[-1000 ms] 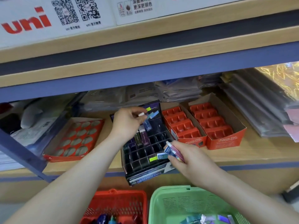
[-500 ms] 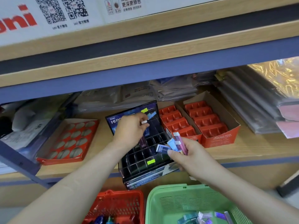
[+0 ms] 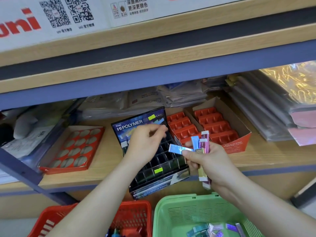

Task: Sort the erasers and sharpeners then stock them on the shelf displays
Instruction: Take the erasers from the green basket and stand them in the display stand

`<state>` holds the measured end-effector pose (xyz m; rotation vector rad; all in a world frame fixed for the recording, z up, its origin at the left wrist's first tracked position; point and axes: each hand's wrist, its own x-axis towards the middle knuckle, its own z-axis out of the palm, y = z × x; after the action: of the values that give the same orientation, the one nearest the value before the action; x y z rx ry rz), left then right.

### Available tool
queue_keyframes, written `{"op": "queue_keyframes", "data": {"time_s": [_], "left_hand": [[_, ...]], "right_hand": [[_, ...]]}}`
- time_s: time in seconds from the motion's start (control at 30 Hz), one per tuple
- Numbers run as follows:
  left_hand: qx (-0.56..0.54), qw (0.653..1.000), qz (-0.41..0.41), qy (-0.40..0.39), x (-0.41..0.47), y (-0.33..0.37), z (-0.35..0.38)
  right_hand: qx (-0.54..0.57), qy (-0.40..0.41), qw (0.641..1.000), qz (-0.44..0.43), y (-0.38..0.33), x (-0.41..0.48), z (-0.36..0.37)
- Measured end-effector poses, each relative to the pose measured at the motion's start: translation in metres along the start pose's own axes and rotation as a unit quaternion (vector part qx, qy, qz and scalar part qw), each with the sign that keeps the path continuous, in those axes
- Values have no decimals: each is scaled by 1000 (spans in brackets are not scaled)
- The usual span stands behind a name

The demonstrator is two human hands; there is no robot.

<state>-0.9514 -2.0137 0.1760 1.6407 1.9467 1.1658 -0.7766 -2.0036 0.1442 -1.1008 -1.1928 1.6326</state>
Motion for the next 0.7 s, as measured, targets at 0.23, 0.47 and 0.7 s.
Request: {"op": "queue_keyframes", "data": {"time_s": [0.23,0.47,0.7], "left_hand": [[-174,976,-96,-85,-49,16,3],[-214,966,-110,-91,-44,22,-6],[-26,996,-64,49,3,13,-37]], "right_hand": [[101,-6,995,24,-11,-3,1],[25,-47,998,31,-7,-9,4],[254,-57,950,174,-6,-1,-12]]}}
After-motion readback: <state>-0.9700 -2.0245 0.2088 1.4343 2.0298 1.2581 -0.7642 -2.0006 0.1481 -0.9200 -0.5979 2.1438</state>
